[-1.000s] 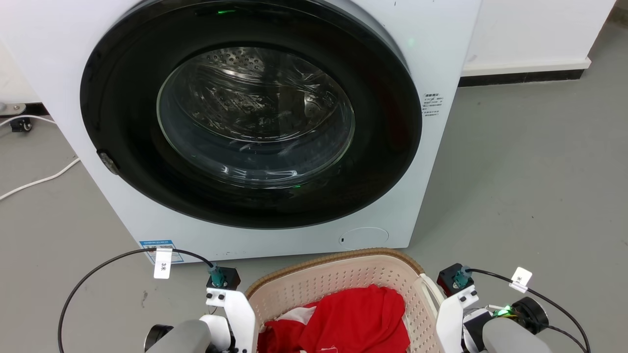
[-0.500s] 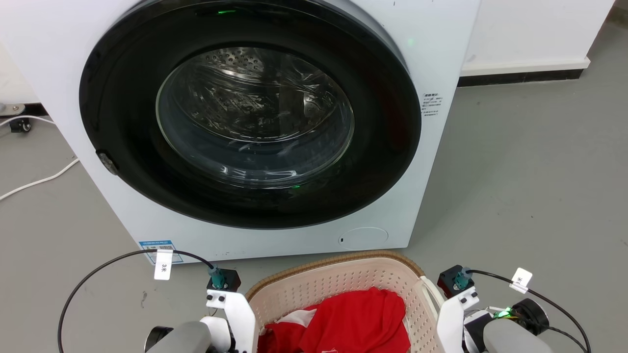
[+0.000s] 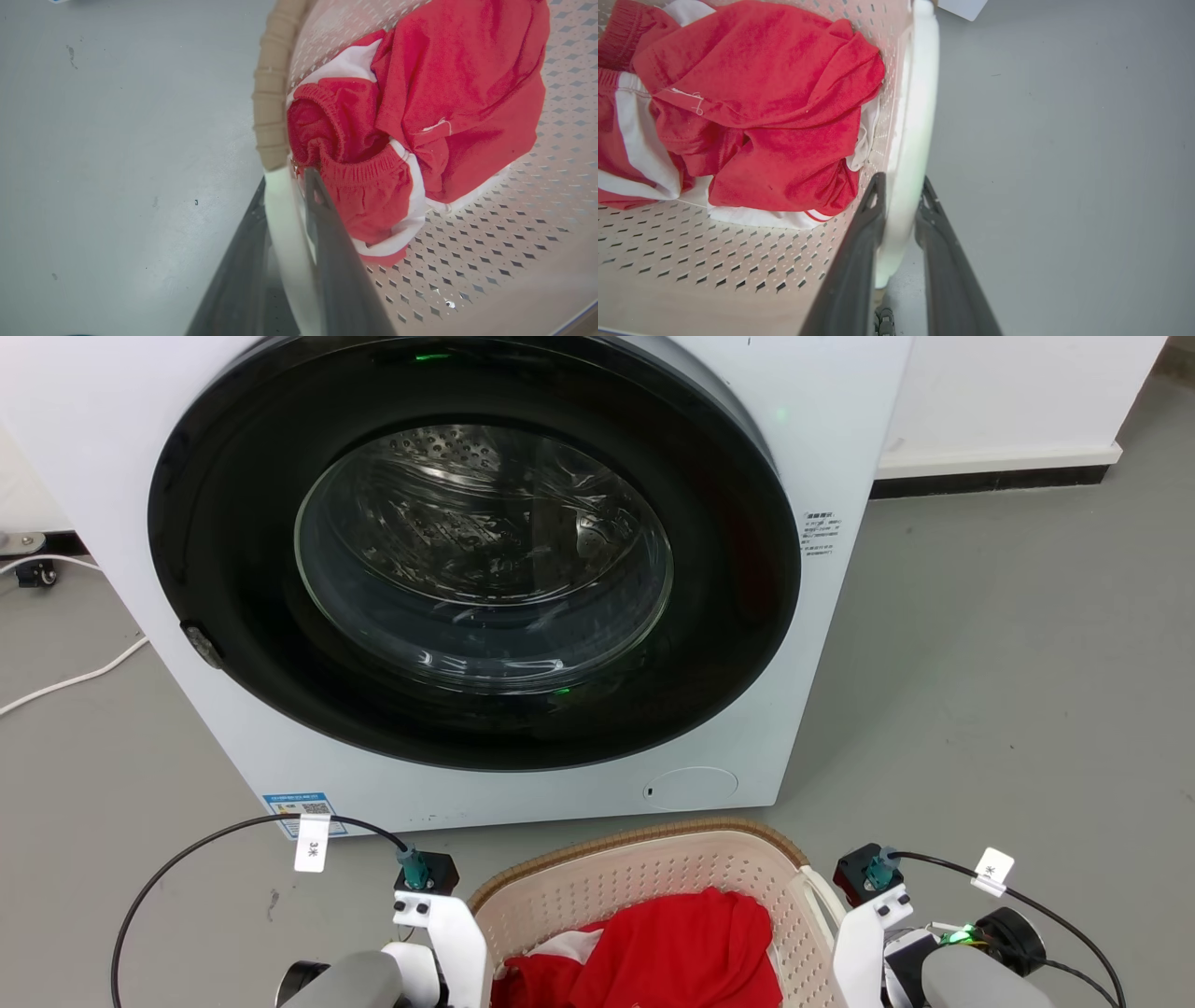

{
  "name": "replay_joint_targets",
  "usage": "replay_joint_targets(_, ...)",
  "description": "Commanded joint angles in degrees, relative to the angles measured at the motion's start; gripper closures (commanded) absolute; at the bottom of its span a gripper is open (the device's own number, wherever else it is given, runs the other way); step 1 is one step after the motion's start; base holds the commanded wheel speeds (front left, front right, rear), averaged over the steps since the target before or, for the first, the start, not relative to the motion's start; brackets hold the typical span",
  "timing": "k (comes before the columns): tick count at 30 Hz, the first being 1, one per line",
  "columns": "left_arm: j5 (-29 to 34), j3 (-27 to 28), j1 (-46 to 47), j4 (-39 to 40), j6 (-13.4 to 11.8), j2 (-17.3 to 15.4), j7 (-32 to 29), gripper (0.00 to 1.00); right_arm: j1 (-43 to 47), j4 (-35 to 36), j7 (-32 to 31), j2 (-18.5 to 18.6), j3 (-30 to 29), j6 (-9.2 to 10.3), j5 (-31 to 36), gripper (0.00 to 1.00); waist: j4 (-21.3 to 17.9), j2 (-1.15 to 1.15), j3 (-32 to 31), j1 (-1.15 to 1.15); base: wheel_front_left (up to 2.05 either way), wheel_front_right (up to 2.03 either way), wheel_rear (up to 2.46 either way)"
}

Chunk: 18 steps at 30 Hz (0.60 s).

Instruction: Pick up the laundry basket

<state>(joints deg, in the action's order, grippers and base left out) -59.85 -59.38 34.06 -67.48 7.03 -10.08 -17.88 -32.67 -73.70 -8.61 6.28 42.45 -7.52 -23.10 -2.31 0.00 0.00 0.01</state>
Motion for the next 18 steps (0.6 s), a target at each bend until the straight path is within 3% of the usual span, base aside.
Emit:
replay_joint_targets(1, -0.23, -0.28, 1.59, 0.29, 0.79, -0.17, 0.58, 1.0, -0.53, -0.24, -0.29, 0.85, 0.84, 0.05, 0.1, 1.0, 0.0, 0.0, 0.0, -0.01, 0.0, 0.0, 0.0)
replay_joint_targets(18, -2.77, -2.74, 1.95, 0.18, 0.78, -0.49, 0.93, 1.0, -0.88, -0.24, -0.74, 1.31, 4.28, 0.05, -3.26, 1.0, -0.06, 0.0, 0.2, -0.01, 0.0, 0.0, 0.0)
